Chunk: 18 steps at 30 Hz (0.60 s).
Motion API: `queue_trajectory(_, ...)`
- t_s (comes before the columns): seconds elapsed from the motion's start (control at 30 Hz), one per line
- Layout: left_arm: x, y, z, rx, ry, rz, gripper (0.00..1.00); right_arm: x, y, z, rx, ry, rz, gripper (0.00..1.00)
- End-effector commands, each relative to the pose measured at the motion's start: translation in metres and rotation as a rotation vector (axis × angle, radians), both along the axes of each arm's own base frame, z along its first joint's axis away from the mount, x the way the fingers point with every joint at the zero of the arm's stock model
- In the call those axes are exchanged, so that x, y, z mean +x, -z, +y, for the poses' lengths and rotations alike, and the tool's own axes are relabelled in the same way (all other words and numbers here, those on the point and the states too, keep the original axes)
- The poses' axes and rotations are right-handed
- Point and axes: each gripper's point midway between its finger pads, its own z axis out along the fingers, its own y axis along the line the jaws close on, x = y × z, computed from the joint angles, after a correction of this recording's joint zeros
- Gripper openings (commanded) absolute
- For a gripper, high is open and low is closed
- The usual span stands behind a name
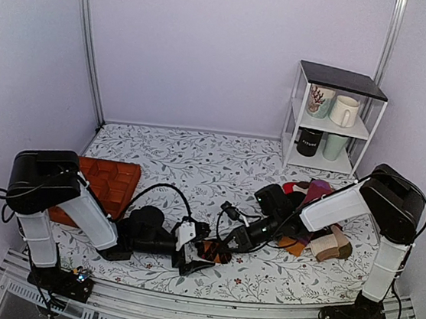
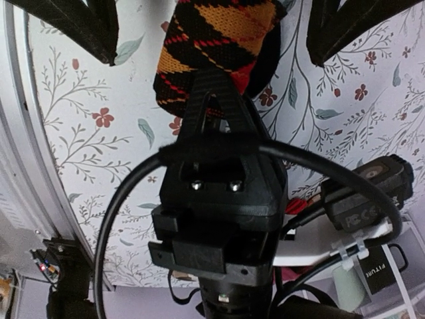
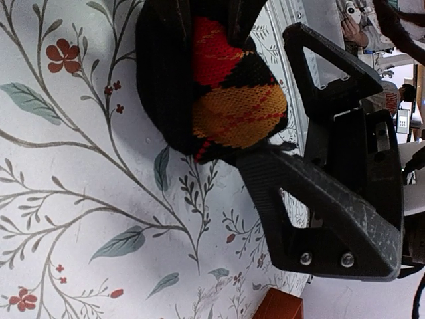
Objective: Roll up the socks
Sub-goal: Roll the sock at the center of the board.
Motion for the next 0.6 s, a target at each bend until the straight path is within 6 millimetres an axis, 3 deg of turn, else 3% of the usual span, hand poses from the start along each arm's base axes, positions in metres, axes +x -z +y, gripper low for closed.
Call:
queue_trajectory(0.0,0.004,0.008,-0.001,0.009,0.01,0.03,0.99,-0.058,0.096,-0.084,-0.476,0.039,0.239,0.08)
queue_trajectory(0.1,0.004,0.015,-0.002,0.024,0.027,0.053,0.99,-0.057,0.096,-0.083,-0.475,0.037,0.238,0.08)
queue_trajectory(0.17,0.003,0.017,-0.003,0.024,0.041,0.064,0.91,-0.058,0.096,-0.083,-0.475,0.035,0.242,0.08)
queue_trajectory(0.2,0.004,0.017,-0.002,0.024,0.044,0.071,0.82,-0.059,0.096,-0.084,-0.476,0.033,0.245,0.08)
queue_trajectory(0.27,0.006,0.019,-0.003,0.027,0.047,0.088,0.44,-0.06,0.096,-0.085,-0.48,0.032,0.247,0.08)
queue_trajectory(0.3,0.007,0.02,-0.002,0.031,0.048,0.095,0.31,-0.06,0.096,-0.085,-0.481,0.032,0.249,0.08)
queue_trajectory(0.37,0.006,0.02,-0.002,0.029,0.051,0.1,0.36,-0.061,0.097,-0.086,-0.486,0.032,0.253,0.08)
queue_trajectory(0.47,0.005,0.019,-0.003,0.022,0.057,0.108,0.62,-0.061,0.097,-0.086,-0.486,0.029,0.253,0.08)
queue_trajectory(0.57,0.005,0.022,-0.004,0.03,0.062,0.122,0.64,-0.061,0.097,-0.086,-0.487,0.029,0.259,0.08)
